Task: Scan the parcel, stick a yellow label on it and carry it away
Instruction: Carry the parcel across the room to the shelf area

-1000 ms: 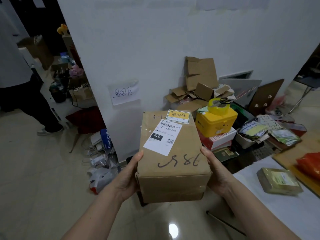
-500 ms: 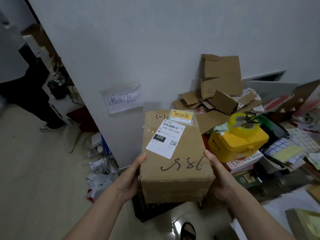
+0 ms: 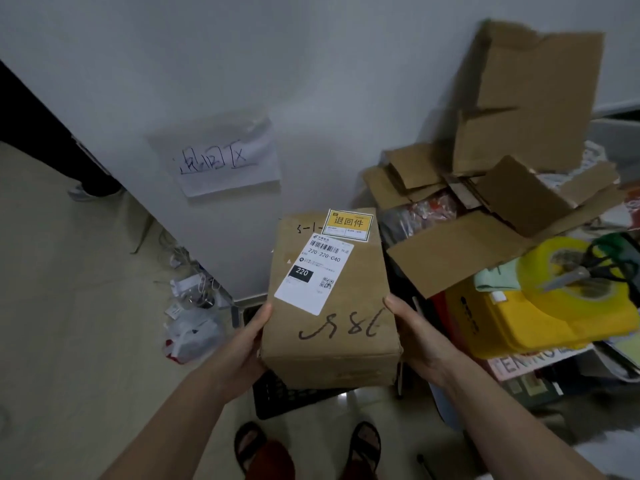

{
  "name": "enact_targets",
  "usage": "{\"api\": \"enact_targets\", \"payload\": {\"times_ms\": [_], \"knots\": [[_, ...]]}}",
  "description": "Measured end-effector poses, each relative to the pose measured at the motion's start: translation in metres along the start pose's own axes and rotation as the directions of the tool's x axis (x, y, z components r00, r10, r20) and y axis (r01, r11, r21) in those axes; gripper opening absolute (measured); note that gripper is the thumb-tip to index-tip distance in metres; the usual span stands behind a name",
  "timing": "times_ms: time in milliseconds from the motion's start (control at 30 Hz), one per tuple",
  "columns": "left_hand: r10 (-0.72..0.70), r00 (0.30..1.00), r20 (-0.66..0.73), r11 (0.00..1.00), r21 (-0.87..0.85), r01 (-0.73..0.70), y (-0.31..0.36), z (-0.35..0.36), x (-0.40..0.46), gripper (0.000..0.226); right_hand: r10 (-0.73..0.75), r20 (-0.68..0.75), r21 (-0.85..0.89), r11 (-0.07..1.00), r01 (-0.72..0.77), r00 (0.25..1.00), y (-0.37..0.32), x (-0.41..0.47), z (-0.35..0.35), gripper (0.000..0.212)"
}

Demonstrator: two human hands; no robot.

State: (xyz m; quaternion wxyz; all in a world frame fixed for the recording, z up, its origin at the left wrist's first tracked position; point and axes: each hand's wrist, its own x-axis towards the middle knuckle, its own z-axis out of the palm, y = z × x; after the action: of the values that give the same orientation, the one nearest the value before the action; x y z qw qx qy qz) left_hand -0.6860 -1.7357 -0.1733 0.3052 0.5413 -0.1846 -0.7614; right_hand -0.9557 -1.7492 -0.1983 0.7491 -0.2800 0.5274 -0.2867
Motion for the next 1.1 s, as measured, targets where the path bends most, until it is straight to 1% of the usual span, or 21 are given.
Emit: {"api": "enact_targets", "payload": {"times_ms": [67, 133, 200, 267, 333, 400, 467, 533, 600, 700, 767, 933, 1033, 1100], "knots": [[-0.032, 0.999, 0.013, 0.999, 0.031, 0.032, -0.009, -0.018, 0.022, 0.042, 0.053, -0.003, -0.015, 0.998, -0.053, 0.999, 0.011, 0.022, -0.005, 0.068], [-0.046, 0.998, 0.04, 0.998, 0.053, 0.043, -0.02, -0.033, 0.044, 0.042, 0.092, -0.005, -0.016, 0.996, -0.092, 0.996, 0.028, 0.047, -0.01, 0.065], [-0.061, 0.997, 0.046, 0.995, 0.085, 0.057, -0.034, -0.048, 0.068, 0.039, 0.126, -0.037, -0.008, 0.992, -0.126, 0.991, 0.047, 0.072, -0.013, 0.065], [-0.093, 0.995, 0.024, 0.991, 0.095, 0.09, -0.052, -0.064, 0.097, 0.044, 0.168, -0.096, 0.002, 0.986, -0.169, 0.981, 0.067, 0.097, -0.012, 0.067], [-0.123, 0.992, -0.008, 0.989, 0.083, 0.123, -0.075, -0.08, 0.127, 0.05, 0.202, -0.148, 0.021, 0.979, -0.201, 0.968, 0.088, 0.121, -0.012, 0.06], [-0.152, 0.986, -0.071, 0.983, 0.089, 0.158, -0.099, -0.093, 0.155, 0.049, 0.233, -0.189, 0.028, 0.972, -0.232, 0.954, 0.111, 0.147, -0.014, 0.056], [-0.186, 0.975, -0.121, 0.976, 0.094, 0.198, -0.122, -0.105, 0.182, 0.048, 0.26, -0.212, 0.034, 0.965, -0.259, 0.942, 0.139, 0.175, -0.018, 0.061], [-0.217, 0.961, -0.171, 0.967, 0.096, 0.235, -0.142, -0.118, 0.21, 0.048, 0.279, -0.231, 0.033, 0.96, -0.279, 0.932, 0.167, 0.202, -0.023, 0.061], [-0.226, 0.95, -0.217, 0.959, 0.124, 0.256, -0.16, -0.13, 0.238, 0.048, 0.292, -0.257, 0.022, 0.955, -0.297, 0.921, 0.191, 0.227, -0.026, 0.059], [-0.209, 0.938, -0.278, 0.947, 0.181, 0.265, -0.185, -0.149, 0.278, 0.047, 0.297, -0.282, 0.003, 0.951, -0.309, 0.912, 0.227, 0.264, -0.032, 0.062], [-0.206, 0.929, -0.308, 0.943, 0.193, 0.273, -0.202, -0.163, 0.303, 0.05, 0.297, -0.297, -0.016, 0.949, -0.316, 0.907, 0.251, 0.288, -0.036, 0.064], [-0.232, 0.93, -0.284, 0.938, 0.189, 0.292, -0.236, -0.185, 0.345, 0.056, 0.29, -0.332, -0.057, 0.944, -0.326, 0.897, 0.294, 0.33, -0.045, 0.069], [-0.202, 0.939, -0.277, 0.95, 0.176, 0.256, -0.249, -0.188, 0.356, 0.058, 0.272, -0.364, -0.099, 0.94, -0.327, 0.891, 0.302, 0.337, -0.049, 0.074], [-0.187, 0.94, -0.287, 0.939, 0.229, 0.257, -0.252, -0.187, 0.358, 0.054, 0.276, -0.357, -0.134, 0.93, -0.341, 0.893, 0.296, 0.333, -0.048, 0.076]]}}
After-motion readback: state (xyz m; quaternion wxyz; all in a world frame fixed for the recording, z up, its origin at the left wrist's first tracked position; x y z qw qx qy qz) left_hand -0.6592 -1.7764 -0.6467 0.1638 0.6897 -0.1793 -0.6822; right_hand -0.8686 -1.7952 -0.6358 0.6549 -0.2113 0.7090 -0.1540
